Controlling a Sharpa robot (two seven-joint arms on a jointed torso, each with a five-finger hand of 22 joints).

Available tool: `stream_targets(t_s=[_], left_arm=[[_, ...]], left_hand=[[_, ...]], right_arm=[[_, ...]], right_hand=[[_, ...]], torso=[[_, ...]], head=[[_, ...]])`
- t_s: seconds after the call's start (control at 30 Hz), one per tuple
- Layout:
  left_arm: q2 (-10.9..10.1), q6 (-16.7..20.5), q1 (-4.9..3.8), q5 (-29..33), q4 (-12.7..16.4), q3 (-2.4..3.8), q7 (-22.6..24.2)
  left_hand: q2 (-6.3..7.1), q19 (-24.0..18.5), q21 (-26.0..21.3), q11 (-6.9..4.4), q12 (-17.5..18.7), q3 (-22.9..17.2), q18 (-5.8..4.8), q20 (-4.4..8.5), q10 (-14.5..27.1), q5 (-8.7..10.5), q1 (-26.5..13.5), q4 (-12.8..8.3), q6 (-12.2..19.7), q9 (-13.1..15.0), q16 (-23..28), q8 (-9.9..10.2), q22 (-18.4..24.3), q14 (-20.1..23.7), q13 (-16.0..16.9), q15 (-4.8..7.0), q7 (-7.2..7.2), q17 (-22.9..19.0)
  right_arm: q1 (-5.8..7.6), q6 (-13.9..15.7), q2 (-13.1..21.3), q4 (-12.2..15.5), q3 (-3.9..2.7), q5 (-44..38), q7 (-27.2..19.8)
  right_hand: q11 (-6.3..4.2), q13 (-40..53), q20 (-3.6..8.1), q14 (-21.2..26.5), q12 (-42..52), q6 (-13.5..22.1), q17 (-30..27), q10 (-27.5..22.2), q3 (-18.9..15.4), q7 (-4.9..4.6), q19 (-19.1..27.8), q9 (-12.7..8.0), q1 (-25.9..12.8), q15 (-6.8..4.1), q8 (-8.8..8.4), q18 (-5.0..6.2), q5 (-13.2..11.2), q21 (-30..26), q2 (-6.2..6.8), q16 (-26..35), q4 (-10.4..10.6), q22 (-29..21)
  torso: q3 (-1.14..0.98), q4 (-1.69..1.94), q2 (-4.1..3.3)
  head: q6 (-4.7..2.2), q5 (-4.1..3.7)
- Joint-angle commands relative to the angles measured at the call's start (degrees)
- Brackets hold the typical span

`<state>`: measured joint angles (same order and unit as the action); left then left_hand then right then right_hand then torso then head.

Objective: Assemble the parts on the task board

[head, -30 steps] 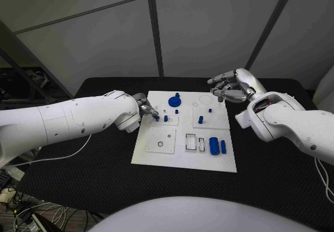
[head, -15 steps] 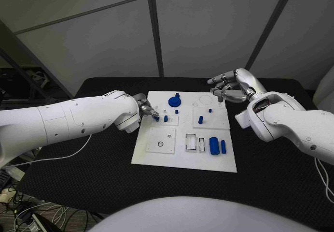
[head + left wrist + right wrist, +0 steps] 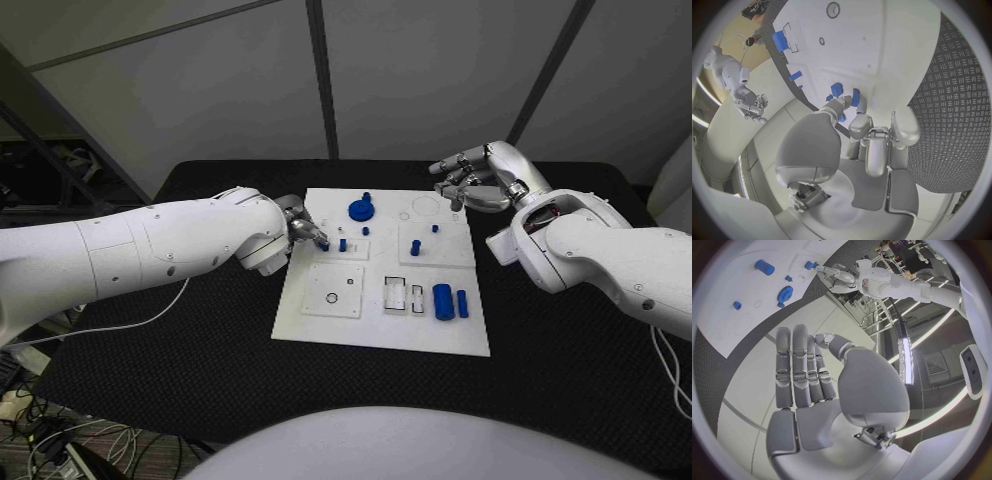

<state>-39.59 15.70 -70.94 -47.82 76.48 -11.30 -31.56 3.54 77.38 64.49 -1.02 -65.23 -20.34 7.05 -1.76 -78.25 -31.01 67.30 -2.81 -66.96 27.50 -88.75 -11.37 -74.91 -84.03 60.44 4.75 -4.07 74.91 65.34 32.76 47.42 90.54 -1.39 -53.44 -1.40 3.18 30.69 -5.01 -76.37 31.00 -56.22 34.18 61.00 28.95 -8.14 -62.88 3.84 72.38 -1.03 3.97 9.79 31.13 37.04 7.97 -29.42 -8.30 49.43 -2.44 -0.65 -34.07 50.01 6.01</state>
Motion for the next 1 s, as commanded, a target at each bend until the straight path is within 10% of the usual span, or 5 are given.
stream_targets(t_s=[0.03, 0.87, 1.0], left_arm=[[-0.03, -2.29, 0.22, -0.22, 0.15, -0.17, -1.15], [0.19, -3.5, 0.22, -0.24, 0.24, -0.16, -0.83], [0.39, -3.49, 0.22, -0.62, 0.0, -0.16, -0.76]], left_hand=[[-0.67, 0.19, -0.25, -1.15, -0.04, -3.95, -1.32, 0.05, -1.66, 0.37, 0.23, -4.17, -2.2, 6.45, -0.26, -0.09, -4.42, -5.53, 0.06, 0.26, 2.37, 13.11], [0.26, 0.53, 0.16, -1.44, -1.09, -2.49, -1.43, 0.05, -2.36, 2.25, -1.69, -3.06, -2.63, 7.35, -0.6, -0.27, -4.66, -5.68, 1.23, 0.41, 2.86, 13.78], [0.2, 0.59, 0.1, -1.63, -1.16, -2.08, -1.42, 0.14, -2.41, 5.28, -1.81, -2.58, -2.61, 7.65, -0.62, -0.15, -4.67, -5.69, 1.33, 0.57, 3.1, 13.81]], right_arm=[[0.13, 0.04, 0.01, 0.08, -0.04, -0.16, -0.38], [0.12, 0.08, 0.0, 0.07, -0.04, -0.16, -0.36], [0.12, 0.09, 0.01, 0.08, -0.04, -0.16, -0.37]], right_hand=[[0.31, -0.08, 0.03, -0.31, 0.08, -0.27, -0.07, -0.04, -0.4, -0.27, -0.31, -0.06, -0.1, 0.06, -0.27, 0.67, 0.39, -0.29, -0.42, 0.14, 0.02, -0.09], [0.31, -0.08, 0.03, -0.31, 0.08, -0.27, -0.07, -0.04, -0.4, -0.27, -0.31, -0.06, -0.1, 0.06, -0.27, 0.67, 0.39, -0.29, -0.42, 0.14, 0.02, -0.09], [0.31, -0.08, 0.03, -0.31, 0.08, -0.27, -0.07, -0.04, -0.4, -0.27, -0.31, -0.06, -0.1, 0.06, -0.27, 0.67, 0.39, -0.29, -0.42, 0.14, 0.02, -0.09]], torso=[[0.02, 0.01, 0.03], [0.02, -0.07, 0.05], [0.01, -0.06, 0.03]], head=[[-0.01, 0.09], [-0.01, 0.05], [-0.01, -0.05]])
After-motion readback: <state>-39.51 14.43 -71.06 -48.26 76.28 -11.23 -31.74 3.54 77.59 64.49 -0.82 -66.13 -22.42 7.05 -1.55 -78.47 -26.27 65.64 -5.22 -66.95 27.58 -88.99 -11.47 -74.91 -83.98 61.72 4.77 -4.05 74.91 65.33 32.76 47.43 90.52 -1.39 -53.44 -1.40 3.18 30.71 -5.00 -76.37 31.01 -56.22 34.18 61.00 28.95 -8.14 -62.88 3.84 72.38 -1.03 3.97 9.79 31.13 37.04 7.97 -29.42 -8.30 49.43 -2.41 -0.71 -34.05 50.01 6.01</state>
